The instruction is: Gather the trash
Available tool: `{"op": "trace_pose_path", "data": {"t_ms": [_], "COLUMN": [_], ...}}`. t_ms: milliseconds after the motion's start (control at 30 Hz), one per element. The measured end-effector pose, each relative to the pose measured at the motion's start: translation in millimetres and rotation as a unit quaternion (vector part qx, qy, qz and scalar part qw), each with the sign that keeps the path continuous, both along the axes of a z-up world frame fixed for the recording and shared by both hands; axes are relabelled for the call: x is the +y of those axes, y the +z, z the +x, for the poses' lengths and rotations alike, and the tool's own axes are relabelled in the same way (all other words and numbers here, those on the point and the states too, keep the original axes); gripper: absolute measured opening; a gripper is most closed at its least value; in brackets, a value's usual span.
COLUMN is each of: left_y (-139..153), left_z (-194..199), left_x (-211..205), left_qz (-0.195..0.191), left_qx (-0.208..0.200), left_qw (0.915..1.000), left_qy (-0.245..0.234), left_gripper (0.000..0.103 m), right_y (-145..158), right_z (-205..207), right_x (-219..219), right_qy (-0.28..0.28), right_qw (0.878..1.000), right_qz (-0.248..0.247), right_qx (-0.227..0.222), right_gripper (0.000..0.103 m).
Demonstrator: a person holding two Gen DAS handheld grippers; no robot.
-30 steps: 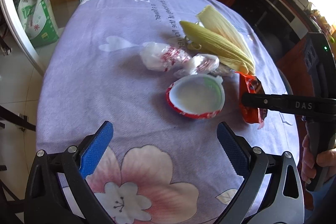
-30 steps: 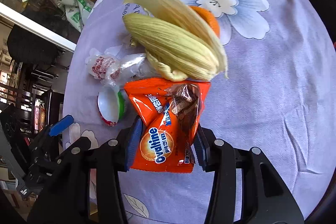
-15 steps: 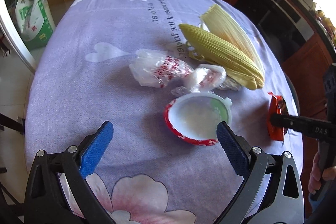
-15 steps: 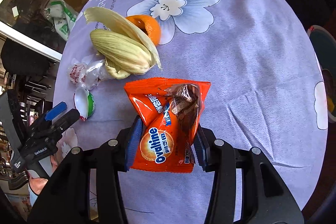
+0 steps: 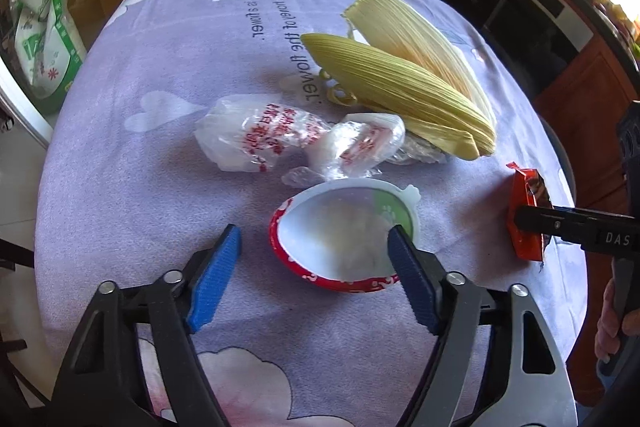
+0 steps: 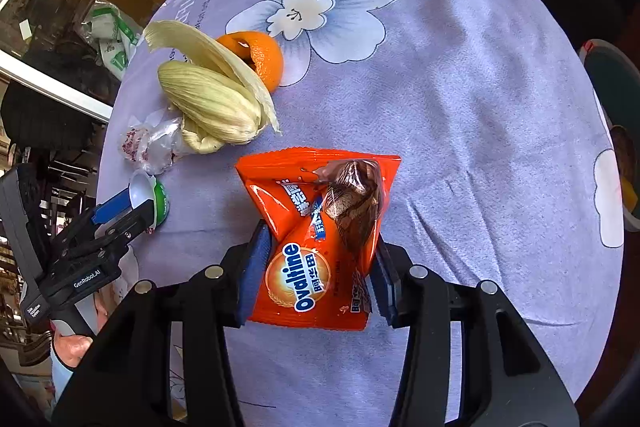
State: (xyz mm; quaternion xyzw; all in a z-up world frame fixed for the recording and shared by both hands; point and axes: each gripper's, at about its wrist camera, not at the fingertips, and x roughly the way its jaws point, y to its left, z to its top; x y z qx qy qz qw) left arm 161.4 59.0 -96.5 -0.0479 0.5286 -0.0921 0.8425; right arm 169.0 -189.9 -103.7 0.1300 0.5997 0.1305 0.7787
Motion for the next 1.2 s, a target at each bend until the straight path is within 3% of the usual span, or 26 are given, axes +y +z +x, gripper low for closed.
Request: {"op": "trace_pose_path", "data": {"t_ms": [100, 133, 167, 400, 533, 667, 800, 833, 933, 1200], "left_y": [2, 3, 3, 0, 1, 0, 0, 0, 2, 2], "left_z": [-5, -7, -10, -27, -28, -31, -30, -31, -35, -46], "left_x": [-7, -11, -14, -36, -42, -57, -67, -70, -77, -93], "left_qz": [0.001, -0.005, -0.005, 0.006, 0.003, 0.028, 0.036, 0.041, 0.052, 0.066], "left_qx": [-0.001, 0.002, 0.002, 0.014, 0.019, 0.012, 0.013, 0.013, 0.01, 0.006], "left_qw": [1.0, 0.9998, 0.9997, 0.9983, 0.9982, 0.9975, 0.9975, 0.9973, 0.9968, 0.9957], "left_qy": [-0.009, -0.018, -0.026, -0.056, -0.057, -0.064, -0.059, -0.059, -0.059, -0.065], "left_gripper": [0.026, 0.018, 0.017, 0.021, 0.037, 0.038, 0.036, 0.025, 0.018, 0.017], "right_y": [-1, -2, -2, -5, -5, -6, -5, -5, -3, -4], "right_z": [-1, -2, -2, -3, -4, -7, -8, -9, -14, -21], "right_x": [-1, -1, -2, -5, -8, -15, -19, -20, -24, -32], "right_qy": [-0.002, -0.002, -0.002, -0.001, 0.0, -0.003, -0.003, -0.003, -0.002, -0.004], "right_qw": [1.0, 1.0, 1.0, 1.0, 1.0, 0.999, 0.999, 0.999, 0.999, 1.0], "right_qz": [0.004, 0.006, 0.009, 0.023, 0.03, 0.04, 0.044, 0.044, 0.038, 0.029], "right_qx": [0.0, 0.0, 0.0, -0.006, -0.003, 0.0, 0.0, -0.001, -0.008, -0.011], "right_gripper": [0.045, 0.045, 0.045, 0.045, 0.045, 0.045, 0.051, 0.056, 0.059, 0.069]}}
